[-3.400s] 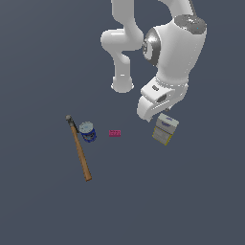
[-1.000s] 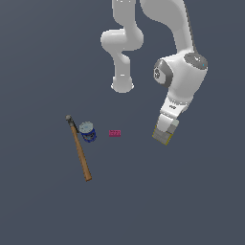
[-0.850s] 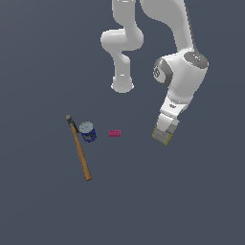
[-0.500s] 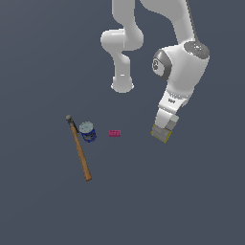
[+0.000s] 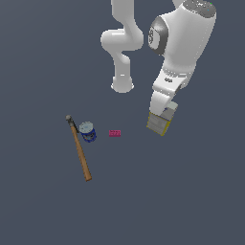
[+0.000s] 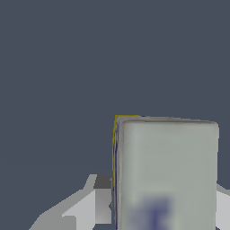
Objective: Pick up a designated object from a clutter of objects.
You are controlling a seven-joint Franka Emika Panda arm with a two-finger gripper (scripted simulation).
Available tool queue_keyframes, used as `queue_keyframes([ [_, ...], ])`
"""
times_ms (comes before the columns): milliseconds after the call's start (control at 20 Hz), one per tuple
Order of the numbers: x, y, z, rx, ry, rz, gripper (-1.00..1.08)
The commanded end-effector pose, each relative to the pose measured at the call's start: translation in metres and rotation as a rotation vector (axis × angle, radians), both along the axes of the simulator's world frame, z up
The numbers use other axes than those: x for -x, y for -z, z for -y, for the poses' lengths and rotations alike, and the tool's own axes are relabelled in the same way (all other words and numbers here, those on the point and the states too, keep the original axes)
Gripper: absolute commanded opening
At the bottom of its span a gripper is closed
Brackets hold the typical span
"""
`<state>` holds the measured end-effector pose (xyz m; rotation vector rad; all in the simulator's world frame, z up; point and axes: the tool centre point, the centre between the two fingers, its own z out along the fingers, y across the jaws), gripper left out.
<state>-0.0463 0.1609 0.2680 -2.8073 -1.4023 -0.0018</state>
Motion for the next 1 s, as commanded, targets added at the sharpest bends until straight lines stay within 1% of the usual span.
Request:
queue_keyframes([
  [0,-0.003,-0.026,0.012,-0.001,0.0,0.0,-1.0],
  [500,-0.017,-0.122,0.055,0.001,0.001,0.0,-1.0],
  [750,-0.024,-0.153,0.07,0.002,0.001,0.0,-1.0],
  [950,-0.027,-0.169,0.077,0.003,0.002,0.0,-1.0],
])
